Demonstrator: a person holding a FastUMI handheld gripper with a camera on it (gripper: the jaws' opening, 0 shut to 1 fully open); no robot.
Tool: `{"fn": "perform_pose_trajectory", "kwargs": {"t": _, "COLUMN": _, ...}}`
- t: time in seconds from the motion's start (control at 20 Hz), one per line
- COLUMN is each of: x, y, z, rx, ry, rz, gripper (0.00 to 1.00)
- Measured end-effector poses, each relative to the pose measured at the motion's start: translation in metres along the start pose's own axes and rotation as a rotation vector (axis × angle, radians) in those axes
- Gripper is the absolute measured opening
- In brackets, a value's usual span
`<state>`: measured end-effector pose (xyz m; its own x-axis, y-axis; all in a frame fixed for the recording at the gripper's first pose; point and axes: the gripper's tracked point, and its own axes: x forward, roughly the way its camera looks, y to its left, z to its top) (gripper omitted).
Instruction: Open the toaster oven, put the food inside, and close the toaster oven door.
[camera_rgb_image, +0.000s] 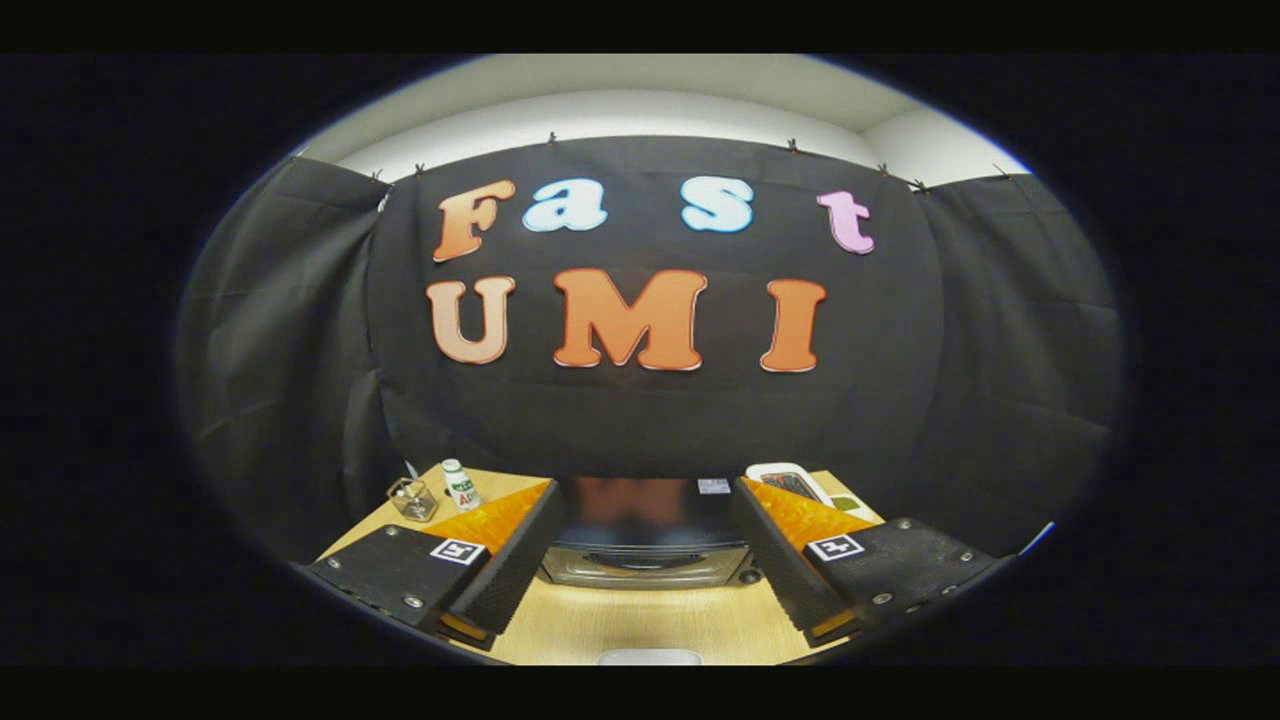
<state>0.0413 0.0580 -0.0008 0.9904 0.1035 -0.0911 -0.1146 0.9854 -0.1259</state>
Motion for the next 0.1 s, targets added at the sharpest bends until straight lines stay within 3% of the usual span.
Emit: {"fn": "perform_pose_trajectory", "kwargs": {"t": 0.1, "x": -0.0138, "y": 0.0013, "z": 0.0145, "rx": 0.011, "ry": -0.011, "rz": 0.003, "gripper": 1.00}}
